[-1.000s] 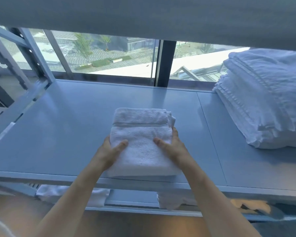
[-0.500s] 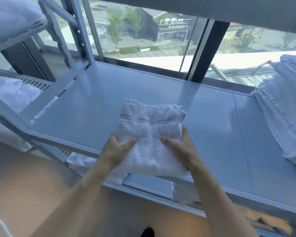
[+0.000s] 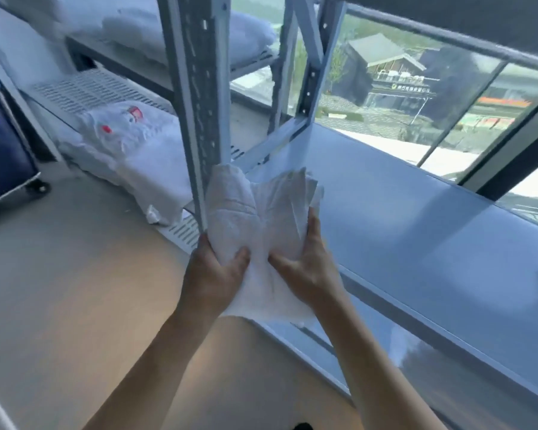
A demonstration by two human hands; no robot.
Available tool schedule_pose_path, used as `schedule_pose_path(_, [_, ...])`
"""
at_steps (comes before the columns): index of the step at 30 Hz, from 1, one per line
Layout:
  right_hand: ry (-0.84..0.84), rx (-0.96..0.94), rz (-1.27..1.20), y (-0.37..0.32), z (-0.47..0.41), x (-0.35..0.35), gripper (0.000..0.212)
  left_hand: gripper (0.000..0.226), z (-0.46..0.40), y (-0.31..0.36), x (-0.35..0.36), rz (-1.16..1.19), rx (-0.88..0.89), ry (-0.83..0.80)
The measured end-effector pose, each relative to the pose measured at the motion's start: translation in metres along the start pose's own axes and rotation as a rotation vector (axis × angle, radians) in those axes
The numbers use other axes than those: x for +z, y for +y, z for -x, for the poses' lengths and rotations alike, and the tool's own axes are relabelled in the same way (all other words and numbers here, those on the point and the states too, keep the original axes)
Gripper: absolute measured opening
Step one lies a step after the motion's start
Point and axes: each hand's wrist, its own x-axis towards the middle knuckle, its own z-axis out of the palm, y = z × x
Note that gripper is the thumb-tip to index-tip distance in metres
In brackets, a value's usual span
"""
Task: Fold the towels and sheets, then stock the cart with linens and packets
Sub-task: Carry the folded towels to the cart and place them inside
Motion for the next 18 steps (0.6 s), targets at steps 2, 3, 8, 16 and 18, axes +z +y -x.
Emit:
schedule_pose_path(2, [-0.047,-0.041,0.034,-0.034,0.003,0.044,0.114,0.061,-0.007,-0.018,-0.051,0.005,-0.019,0.077])
schedule_pose_path(3, [-0.072,-0.066,0.044,-0.051,0.005,0.067,0.114,0.061,-0.009,-0.027,-0.076,0.003,-0.032,0.112])
schedule_pose_path(8, [-0.236,-0.197,0.071,-0.130,0.026,0.174,0.113,0.063,-0.008,-0.075,-0.190,-0.046,-0.093,0.281])
schedule_pose_path(16, [-0.460,-0.444,0.115,-0.239,0.069,0.301,0.106,0.066,0.018,-0.139,-0.333,-0.054,-0.212,0.546])
schedule_pose_path(18, [-0.512,-0.514,0.136,-0.261,0.082,0.329,0.105,0.066,0.026,-0.152,-0.358,-0.057,-0.239,0.622])
